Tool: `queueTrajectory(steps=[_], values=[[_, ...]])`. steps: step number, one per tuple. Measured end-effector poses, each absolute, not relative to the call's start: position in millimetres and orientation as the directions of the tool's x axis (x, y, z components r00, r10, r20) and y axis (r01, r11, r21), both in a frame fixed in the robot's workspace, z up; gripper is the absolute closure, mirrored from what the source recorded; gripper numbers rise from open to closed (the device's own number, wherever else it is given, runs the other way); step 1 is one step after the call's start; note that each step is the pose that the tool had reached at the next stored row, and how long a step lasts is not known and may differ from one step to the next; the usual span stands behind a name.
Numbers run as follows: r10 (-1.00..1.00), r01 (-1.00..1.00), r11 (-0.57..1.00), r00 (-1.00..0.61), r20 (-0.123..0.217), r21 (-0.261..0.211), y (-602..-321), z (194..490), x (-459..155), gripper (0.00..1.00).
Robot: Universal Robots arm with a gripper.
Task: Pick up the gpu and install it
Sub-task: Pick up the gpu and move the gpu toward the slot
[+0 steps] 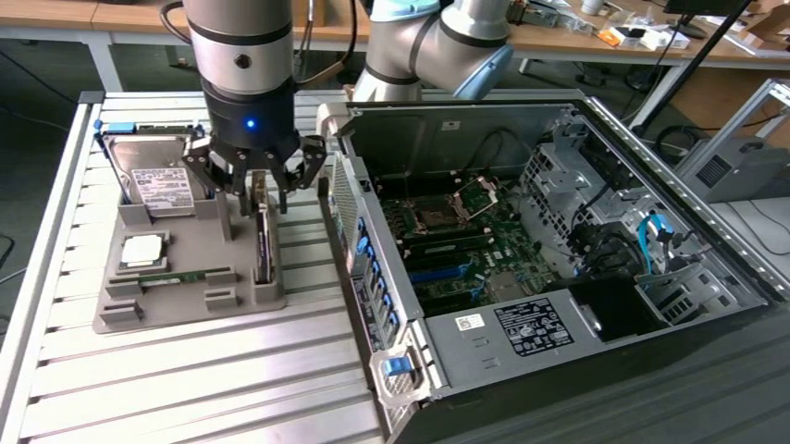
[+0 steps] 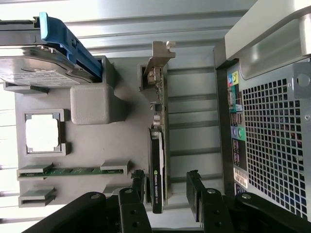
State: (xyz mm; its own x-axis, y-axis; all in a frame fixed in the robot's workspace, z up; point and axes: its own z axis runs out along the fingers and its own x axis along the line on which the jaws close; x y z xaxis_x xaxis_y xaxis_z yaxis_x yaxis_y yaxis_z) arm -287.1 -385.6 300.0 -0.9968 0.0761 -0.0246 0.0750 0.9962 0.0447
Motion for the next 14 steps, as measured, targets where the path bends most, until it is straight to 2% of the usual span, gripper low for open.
queueTrajectory(steps=[14], values=[[0.076, 0.075, 0.996, -0.997, -0.025, 0.045, -385.6, 295.2, -287.9, 0.52]])
